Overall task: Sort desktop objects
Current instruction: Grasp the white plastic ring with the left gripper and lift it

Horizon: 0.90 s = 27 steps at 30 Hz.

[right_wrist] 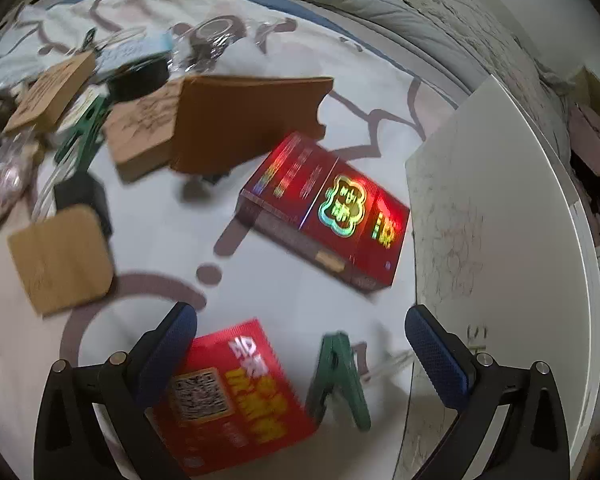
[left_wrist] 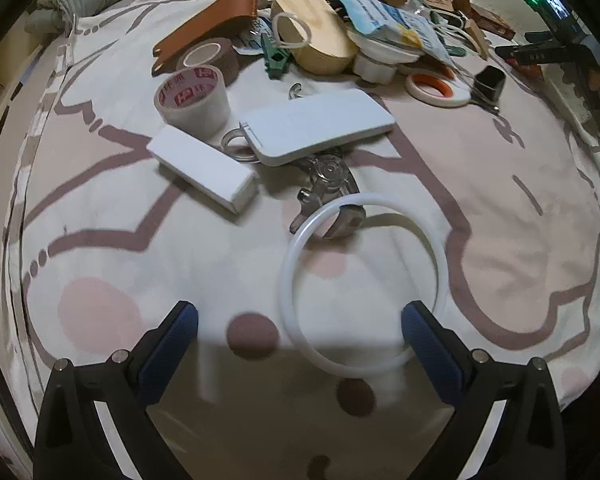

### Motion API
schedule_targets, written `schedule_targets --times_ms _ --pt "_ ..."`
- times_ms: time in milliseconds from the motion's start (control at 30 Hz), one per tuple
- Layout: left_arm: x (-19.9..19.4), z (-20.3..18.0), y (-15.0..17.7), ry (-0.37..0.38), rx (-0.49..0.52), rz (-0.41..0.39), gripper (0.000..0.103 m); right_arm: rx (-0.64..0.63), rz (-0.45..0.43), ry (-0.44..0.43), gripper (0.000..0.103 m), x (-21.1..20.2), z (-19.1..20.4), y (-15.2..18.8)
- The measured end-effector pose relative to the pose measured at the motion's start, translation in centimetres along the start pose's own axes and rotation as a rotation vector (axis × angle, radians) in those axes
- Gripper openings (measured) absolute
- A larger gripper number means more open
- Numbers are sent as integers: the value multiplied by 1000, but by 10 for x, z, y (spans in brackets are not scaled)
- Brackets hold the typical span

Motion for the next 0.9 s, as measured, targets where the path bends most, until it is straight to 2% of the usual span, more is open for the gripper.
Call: schedule_targets --times_ms 233,433,567,667,800,900 --pt "-5 -17 14 20 50 16 103 -39 14 -17 103 -7 8 25" --pt "-11 -32 20 112 76 27 103 -53 27 -71 103 -11 10 61" --pt "-12 -40 15 125 108 38 103 -35 57 -142 103 -12 9 83" --pt "-15 -49 14 109 121 35 103 -23 83 -184 103 -13 9 98" --pt "-22 -49 12 131 110 13 103 -43 103 -194 103 -17 14 114" --pt "-15 -46 20 136 109 36 103 -82 121 -181 103 -24 21 126"
Point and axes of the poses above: each gripper's, at about its wrist camera, not at the fingertips, and x roughly the way its jaws point, z to its left, y to its underside, the point moved 4 cm from there along x, roughly the way its jaws point, and after that the axes turned 12 degrees about z, right-handed, at the moved point
